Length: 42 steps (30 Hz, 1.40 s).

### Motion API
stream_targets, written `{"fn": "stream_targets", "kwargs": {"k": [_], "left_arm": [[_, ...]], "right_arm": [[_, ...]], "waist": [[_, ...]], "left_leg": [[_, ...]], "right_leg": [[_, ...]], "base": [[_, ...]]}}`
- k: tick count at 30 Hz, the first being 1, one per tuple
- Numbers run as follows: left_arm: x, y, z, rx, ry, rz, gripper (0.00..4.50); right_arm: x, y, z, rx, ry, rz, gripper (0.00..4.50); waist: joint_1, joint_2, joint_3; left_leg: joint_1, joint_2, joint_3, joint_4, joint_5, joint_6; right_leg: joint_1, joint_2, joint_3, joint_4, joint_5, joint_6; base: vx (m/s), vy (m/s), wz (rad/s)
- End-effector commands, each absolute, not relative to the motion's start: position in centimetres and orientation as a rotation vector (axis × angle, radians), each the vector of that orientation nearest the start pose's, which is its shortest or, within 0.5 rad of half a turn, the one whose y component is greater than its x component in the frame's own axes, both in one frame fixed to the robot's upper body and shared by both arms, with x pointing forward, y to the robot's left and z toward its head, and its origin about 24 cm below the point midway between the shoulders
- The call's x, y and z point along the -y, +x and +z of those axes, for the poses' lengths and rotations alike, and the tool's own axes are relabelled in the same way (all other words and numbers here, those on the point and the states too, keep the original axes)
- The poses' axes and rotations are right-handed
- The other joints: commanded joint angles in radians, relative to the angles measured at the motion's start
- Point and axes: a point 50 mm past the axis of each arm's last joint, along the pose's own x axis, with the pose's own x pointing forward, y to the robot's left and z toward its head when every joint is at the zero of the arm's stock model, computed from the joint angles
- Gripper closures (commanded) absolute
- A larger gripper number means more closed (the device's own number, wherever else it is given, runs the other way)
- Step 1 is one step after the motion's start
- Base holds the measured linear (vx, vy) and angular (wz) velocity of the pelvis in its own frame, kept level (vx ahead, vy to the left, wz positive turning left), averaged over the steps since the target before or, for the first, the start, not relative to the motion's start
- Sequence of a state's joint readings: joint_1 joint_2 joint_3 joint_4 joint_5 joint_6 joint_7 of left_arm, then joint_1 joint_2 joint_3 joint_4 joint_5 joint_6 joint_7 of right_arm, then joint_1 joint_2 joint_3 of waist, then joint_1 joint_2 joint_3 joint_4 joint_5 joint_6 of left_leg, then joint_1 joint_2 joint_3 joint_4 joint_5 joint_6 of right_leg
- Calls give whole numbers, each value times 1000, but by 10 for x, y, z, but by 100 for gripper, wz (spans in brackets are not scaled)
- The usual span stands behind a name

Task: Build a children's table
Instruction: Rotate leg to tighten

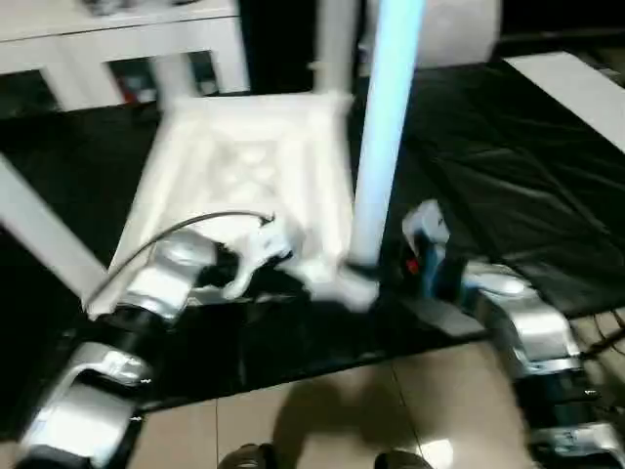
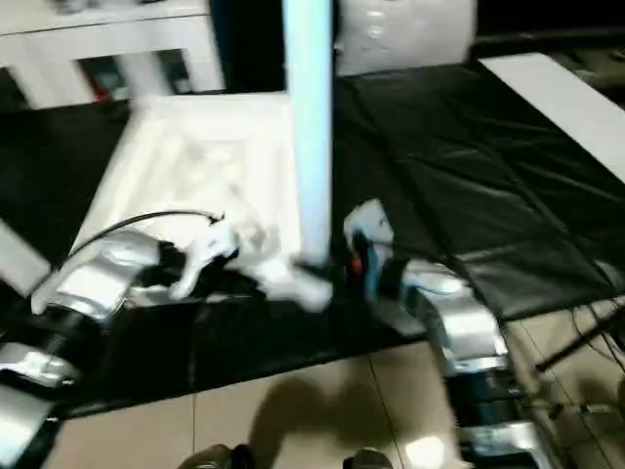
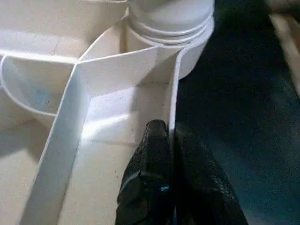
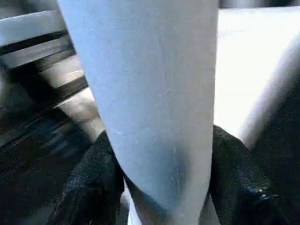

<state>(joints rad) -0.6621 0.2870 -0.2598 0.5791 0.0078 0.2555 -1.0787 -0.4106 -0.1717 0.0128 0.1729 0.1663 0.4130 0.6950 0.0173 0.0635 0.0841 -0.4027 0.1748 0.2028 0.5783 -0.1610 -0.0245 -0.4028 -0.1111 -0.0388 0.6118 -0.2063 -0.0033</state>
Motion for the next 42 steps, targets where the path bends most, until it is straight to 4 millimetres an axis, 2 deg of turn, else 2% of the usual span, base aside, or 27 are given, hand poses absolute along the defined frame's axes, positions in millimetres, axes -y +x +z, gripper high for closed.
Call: {"fn": "stream_targets", "kwargs": {"k": [1, 4, 5, 6, 8, 9, 10, 11, 15, 17, 19, 20, 21, 22, 24, 26, 27, 28, 29, 31, 32, 33, 34, 39, 40, 41, 42], "left_arm": [[-83, 335, 77, -345, 262, -1170, 450], [-63, 337, 78, -328, 248, -1104, 450], [-56, 338, 79, -325, 248, -1078, 450], [-52, 338, 79, -324, 249, -1066, 450], [-46, 338, 78, -324, 256, -1052, 450], [-46, 337, 79, -326, 256, -1047, 450], [-48, 338, 79, -328, 262, -1048, 450], [-50, 338, 79, -331, 269, -1044, 450], [-61, 337, 78, -330, 299, -1064, 450], [-77, 334, 75, -339, 342, -1120, 450], [-87, 330, 73, -344, 380, -1185, 450], [-89, 330, 72, -348, 388, -1198, 450], [-97, 326, 71, -341, 411, -1278, 450], [-97, 326, 71, -341, 411, -1278, 450], [-103, 322, 70, -351, 424, -1339, 450], [-108, 318, 68, -365, 466, -1418, 450], [-113, 314, 67, -375, 492, -1495, 450], [-113, 314, 67, -375, 492, -1495, 450], [-118, 309, 66, -390, 500, -1584, 450], [-120, 307, 66, -398, 505, -1622, 450], [-124, 304, 66, -422, 522, -1692, 450], [-126, 303, 66, -430, 528, -1713, 450], [-126, 303, 66, -430, 528, -1713, 450], [-127, 300, 67, -458, 572, -1815, 450], [-127, 300, 67, -458, 574, -1818, 450], [-125, 301, 68, -457, 588, -1845, 450], [-125, 301, 68, -457, 588, -1845, 450]], "right_arm": [[89, 311, 68, -266, 67, 787, 241], [81, 319, 66, -267, 69, 627, 244], [77, 321, 65, -267, 63, 568, 244], [75, 321, 65, -267, 60, 543, 244], [70, 322, 67, -249, 54, 501, 244], [70, 322, 68, -243, 49, 489, 211], [72, 321, 69, -233, 46, 484, 211], [73, 321, 69, -226, 46, 475, 180], [83, 320, 71, -201, 61, 483, 170], [99, 316, 74, -155, 74, 548, 138], [112, 313, 76, -128, 49, 618, 137], [116, 312, 76, -124, 41, 634, 123], [129, 310, 76, -120, -12, 710, 123], [129, 310, 76, -120, -12, 710, 107], [136, 306, 78, -120, -46, 799, 93], [141, 301, 81, -125, -53, 908, 91], [145, 296, 83, -136, -62, 1019, 91], [145, 296, 83, -136, -62, 1019, 91], [150, 290, 85, -154, -77, 1156, 91], [152, 288, 86, -164, -87, 1216, 91], [155, 285, 88, -188, -99, 1323, 91], [155, 284, 89, -197, -101, 1356, 91], [155, 284, 89, -197, -101, 1356, 91], [150, 279, 91, -259, -106, 1560, 91], [150, 279, 91, -262, -105, 1568, 119], [146, 279, 91, -282, -101, 1624, 119], [146, 279, 91, -282, -101, 1624, 119]], "waist": [[8, -7, -67], [9, -9, -74], [9, -7, -73], [11, -7, -75], [18, -3, -75], [18, -3, -74], [17, -3, -73], [19, -1, -74], [19, 1, -77], [22, 1, -83], [25, -2, -87], [27, -1, -88], [27, 2, -87], [28, 0, -87], [31, 3, -85], [44, 7, -83], [47, 4, -84], [51, 4, -84], [57, 4, -83], [65, 6, -83], [70, 3, -82], [72, -3, -82], [76, 2, -81], [83, -4, -82], [84, -3, -82], [87, -2, -82], [86, -8, -81]], "left_leg": [[25, 40, -25, -71, -217, 11], [24, 38, -22, -62, -133, 59], [24, 38, -20, -60, -105, 71], [25, 37, -21, -61, -102, 76], [27, 40, -22, -63, -125, 77], [28, 40, -22, -64, -135, 74], [28, 40, -22, -65, -145, 71], [29, 41, -23, -68, -168, 61], [28, 41, -25, -67, -169, 55], [22, 40, -26, -61, -133, 77], [20, 37, -25, -52, -89, 111], [21, 38, -25, -52, -84, 117], [21, 39, -25, -51, -84, 124], [20, 39, -24, -51, -96, 127], [24, 42, -24, -52, -114, 122], [29, 48, -21, -53, -142, 107], [30, 47, -21, -53, -150, 107], [30, 48, -23, -52, -159, 108], [32, 51, -22, -53, -171, 99], [33, 52, -22, -53, -176, 97], [33, 54, -21, -54, -185, 95], [32, 54, -22, -55, -194, 92], [33, 56, -22, -57, -198, 86], [33, 56, -23, -59, -220, 68], [33, 56, -23, -59, -220, 67], [35, 57, -23, -59, -219, 65], [34, 55, -21, -58, -220, 68]], "right_leg": [[36, -35, 27, -77, -116, -245], [43, -31, 25, -70, -5, -256], [40, -30, 25, -67, 24, -259], [42, -30, 22, -69, 13, -256], [43, -30, 23, -73, -29, -243], [42, -29, 22, -74, -41, -239], [42, -28, 22, -75, -52, -235], [43, -30, 23, -77, -75, -225], [45, -29, 23, -74, -51, -221], [54, -32, 23, -65, 30, -226], [56, -32, 21, -57, 113, -248], [57, -32, 20, -57, 121, -251], [55, -33, 18, -56, 122, -261], [56, -33, 17, -59, 109, -264], [54, -32, 17, -59, 79, -270], [49, -30, 18, -58, 36, -275], [49, -30, 17, -59, 28, -276], [52, -32, 16, -59, 20, -277], [48, -30, 17, -58, 6, -279], [48, -31, 18, -56, 0, -280], [45, -33, 19, -56, -8, -284], [47, -35, 19, -57, -24, -283], [44, -38, 20, -56, -36, -284], [44, -41, 21, -59, -92, -276], [43, -41, 22, -60, -95, -274], [41, -42, 23, -60, -97, -274], [40, -40, 23, -61, -100, -275]], "base": [[0, 0, 0], [0, 0, 0], [0, 0, 0], [0, 0, 0], [0, 0, 0], [0, 0, 0], [0, 0, 0], [0, 0, 0], [0, 0, 0], [0, 0, 0], [0, 0, 0], [0, 0, 0], [0, 0, 0], [0, 0, 0], [0, 0, 0], [0, 0, 0], [0, 0, 0], [0, 0, 0], [0, 0, 0], [0, 0, 0], [0, 0, 0], [0, 0, 0], [0, 0, 0], [0, 0, 0], [0, 0, 0], [0, 0, 0], [0, 0, 0]]}}
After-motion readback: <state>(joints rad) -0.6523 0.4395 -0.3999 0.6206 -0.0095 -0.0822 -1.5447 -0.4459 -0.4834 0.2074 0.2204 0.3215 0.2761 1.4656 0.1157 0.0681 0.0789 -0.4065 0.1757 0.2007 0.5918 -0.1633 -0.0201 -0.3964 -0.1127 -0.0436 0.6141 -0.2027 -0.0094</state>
